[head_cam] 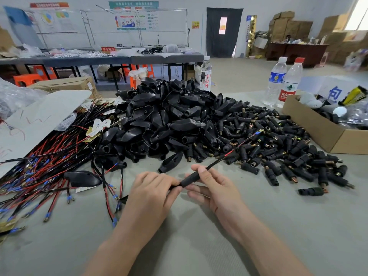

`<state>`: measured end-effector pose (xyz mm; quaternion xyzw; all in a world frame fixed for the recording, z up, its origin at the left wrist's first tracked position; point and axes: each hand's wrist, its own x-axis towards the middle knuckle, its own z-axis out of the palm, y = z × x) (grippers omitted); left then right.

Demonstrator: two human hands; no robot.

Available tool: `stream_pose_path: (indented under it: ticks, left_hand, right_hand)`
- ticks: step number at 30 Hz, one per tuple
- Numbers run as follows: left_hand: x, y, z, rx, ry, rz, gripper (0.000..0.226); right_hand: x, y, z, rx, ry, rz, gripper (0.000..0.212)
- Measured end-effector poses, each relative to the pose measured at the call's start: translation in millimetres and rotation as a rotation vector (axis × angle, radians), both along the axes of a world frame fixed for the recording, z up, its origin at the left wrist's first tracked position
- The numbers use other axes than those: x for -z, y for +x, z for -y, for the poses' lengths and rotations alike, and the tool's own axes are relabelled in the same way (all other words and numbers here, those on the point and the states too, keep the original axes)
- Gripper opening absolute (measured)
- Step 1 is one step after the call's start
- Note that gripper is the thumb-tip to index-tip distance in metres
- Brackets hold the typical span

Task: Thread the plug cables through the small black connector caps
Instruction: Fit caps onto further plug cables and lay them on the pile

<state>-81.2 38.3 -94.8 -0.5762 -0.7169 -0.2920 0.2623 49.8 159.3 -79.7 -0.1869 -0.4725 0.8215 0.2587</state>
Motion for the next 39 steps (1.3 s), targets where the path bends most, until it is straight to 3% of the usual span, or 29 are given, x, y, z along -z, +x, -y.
stream_pose_path:
  ticks: [5, 12, 18, 24, 28, 34, 39]
  left_hand:
    - [0, -2, 1, -0.012, -0.025, 0.062, 0.024]
    - [1, -2, 2, 0.016, -0.045, 0.104, 0.02]
    - [0, 3, 1, 0.031, -0.024, 0.175, 0.018]
    - [-4, 8, 2, 0.003, -0.043, 0.271, 0.024]
    - [-7, 12, 5, 0.035, -0.164, 0.196, 0.037]
    - [-7, 8, 2, 0.011, -0.17, 0.151, 0.033]
    - [-5, 4, 4, 0.004, -0.161, 0.155, 0.031]
  right_hand:
    - [1, 4, -10, 0.073, 0.02, -0.017, 0.029]
    - [3, 1, -3, 0.006, -0.021, -0.011, 0.037]
    - [3, 3, -6, 0.025, -0.049, -0.014, 0.02]
    - [1, 2, -3, 0.061, 0.193, 0.095, 0.007]
    - [1, 0, 0, 0.085, 0.247, 0.127, 0.012]
    - [1, 1, -2, 0.165, 0.287, 0.14, 0.029]
    - [-7, 8, -16, 0.274, 0.168, 0.069, 0.028]
